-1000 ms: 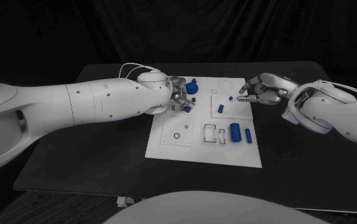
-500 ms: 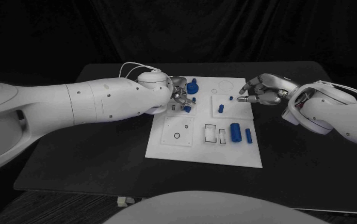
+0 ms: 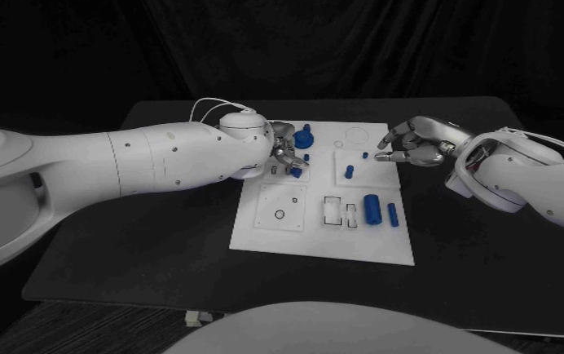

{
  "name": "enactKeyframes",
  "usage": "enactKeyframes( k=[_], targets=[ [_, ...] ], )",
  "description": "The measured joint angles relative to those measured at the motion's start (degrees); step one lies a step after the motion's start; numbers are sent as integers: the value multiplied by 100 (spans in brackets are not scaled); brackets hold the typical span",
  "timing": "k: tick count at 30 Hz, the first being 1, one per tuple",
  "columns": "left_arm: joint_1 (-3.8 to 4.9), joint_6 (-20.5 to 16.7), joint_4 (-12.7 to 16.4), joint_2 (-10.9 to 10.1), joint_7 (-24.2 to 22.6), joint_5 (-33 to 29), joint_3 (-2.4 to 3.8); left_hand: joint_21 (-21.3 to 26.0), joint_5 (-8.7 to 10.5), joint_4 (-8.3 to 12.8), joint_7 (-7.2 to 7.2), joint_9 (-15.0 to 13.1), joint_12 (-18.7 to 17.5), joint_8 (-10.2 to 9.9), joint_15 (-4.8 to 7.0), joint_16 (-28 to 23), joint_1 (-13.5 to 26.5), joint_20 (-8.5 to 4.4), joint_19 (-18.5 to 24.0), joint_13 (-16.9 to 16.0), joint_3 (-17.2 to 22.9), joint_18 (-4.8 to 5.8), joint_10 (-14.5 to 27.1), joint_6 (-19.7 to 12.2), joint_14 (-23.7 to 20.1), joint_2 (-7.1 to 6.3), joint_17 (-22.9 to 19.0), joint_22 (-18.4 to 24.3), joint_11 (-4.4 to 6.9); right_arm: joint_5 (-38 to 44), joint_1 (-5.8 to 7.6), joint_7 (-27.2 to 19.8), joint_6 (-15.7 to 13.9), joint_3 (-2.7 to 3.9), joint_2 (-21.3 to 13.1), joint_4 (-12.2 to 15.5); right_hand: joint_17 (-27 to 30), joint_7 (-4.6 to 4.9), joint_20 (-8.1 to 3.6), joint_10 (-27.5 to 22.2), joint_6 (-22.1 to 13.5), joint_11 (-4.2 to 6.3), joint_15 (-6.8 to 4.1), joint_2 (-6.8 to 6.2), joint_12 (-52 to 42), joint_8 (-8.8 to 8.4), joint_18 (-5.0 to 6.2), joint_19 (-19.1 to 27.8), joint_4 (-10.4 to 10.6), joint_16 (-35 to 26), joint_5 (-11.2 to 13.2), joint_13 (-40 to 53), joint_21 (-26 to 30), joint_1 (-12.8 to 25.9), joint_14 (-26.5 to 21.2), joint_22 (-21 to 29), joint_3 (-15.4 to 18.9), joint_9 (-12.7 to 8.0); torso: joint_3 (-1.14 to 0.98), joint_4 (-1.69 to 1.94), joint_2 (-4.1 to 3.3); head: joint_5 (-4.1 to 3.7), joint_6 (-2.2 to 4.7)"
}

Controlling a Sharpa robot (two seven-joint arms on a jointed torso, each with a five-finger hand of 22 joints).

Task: Assemble the parts on the task board

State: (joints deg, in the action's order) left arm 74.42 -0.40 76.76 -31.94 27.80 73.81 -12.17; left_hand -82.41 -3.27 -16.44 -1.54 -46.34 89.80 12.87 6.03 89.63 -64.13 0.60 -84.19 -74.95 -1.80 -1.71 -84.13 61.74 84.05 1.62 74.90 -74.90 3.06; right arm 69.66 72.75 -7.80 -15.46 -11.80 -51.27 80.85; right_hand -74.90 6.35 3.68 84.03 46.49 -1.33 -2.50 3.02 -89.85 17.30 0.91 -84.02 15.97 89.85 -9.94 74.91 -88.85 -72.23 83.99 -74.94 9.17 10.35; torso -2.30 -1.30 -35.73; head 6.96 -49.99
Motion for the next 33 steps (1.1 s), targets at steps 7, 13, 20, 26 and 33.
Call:
enactKeyframes(
  k=[7, 13, 20, 26, 33],
  targets=[
    [0, 24, -44, 18, -25, -66, 0, 21, 0, 0, -20, 125, 0, -111, 0, 0, -31, 0, 0, 0, 0, 0, 0, 20, 0, 31, 0, 0, 0, 0, -1, 0, 0, 0, 2, -3, 0, 0, 0, 0, 0, 0, 0, 0, 0, 0, 0, 0, 0, 0, 0, 0, 0, 0, 0, 0, 0, 0, -3, -1, 0, -4, 0],
    [-1, 45, -84, 45, -42, -113, 0, 21, -21, 1, -21, 186, 0, -145, 0, 0, -79, 0, 0, 0, 2, 0, 21, 61, 0, 79, 0, 0, -21, 0, -1, 0, 0, 0, 3, -4, 0, 0, 0, 0, 0, 0, 0, 0, 0, 0, 0, 0, 0, 0, 0, 0, 0, 0, 0, 1, 0, -6, -3, -1, 0, -4, 0],
    [-3, 78, -116, 62, -44, -152, 0, 21, -45, 17, -20, 279, 0, -224, 0, 0, -102, 0, 0, 0, 18, 0, 21, 61, 0, 101, 0, 0, -20, 0, -1, 1, 0, 0, 2, -4, 0, 0, 0, 0, 0, 0, 0, 0, 0, 0, 0, 0, 0, 0, 0, 0, 0, 0, 0, 1, 0, -5, -3, -3, 1, -2, 0],
    [-13, 102, -142, 89, -43, -170, 0, 44, -45, 17, -24, 305, 0, -261, 0, 0, -125, 0, 0, 0, 18, 0, 21, 64, 0, 78, 0, 0, -20, 0, -1, 1, 0, 0, -1, 0, 0, 0, 0, 0, 0, 0, 0, 0, 0, 0, 0, 0, 0, 0, 0, 0, 0, 0, 0, 2, 0, -5, -2, -3, 1, -15, 0],
    [-23, 123, -159, 112, -43, -182, 0, 44, -69, 41, -41, 372, 0, -305, -15, 0, -177, 0, 0, 0, 41, 0, 21, 81, -16, 83, 0, 0, -21, 0, -1, 2, 0, 0, -4, 3, 0, 0, 0, 0, 0, 0, 0, 0, 0, 0, 0, 0, 0, 0, 0, 0, 0, 0, 0, 2, 0, -5, 0, -2, 0, -15, 0]
  ],
)
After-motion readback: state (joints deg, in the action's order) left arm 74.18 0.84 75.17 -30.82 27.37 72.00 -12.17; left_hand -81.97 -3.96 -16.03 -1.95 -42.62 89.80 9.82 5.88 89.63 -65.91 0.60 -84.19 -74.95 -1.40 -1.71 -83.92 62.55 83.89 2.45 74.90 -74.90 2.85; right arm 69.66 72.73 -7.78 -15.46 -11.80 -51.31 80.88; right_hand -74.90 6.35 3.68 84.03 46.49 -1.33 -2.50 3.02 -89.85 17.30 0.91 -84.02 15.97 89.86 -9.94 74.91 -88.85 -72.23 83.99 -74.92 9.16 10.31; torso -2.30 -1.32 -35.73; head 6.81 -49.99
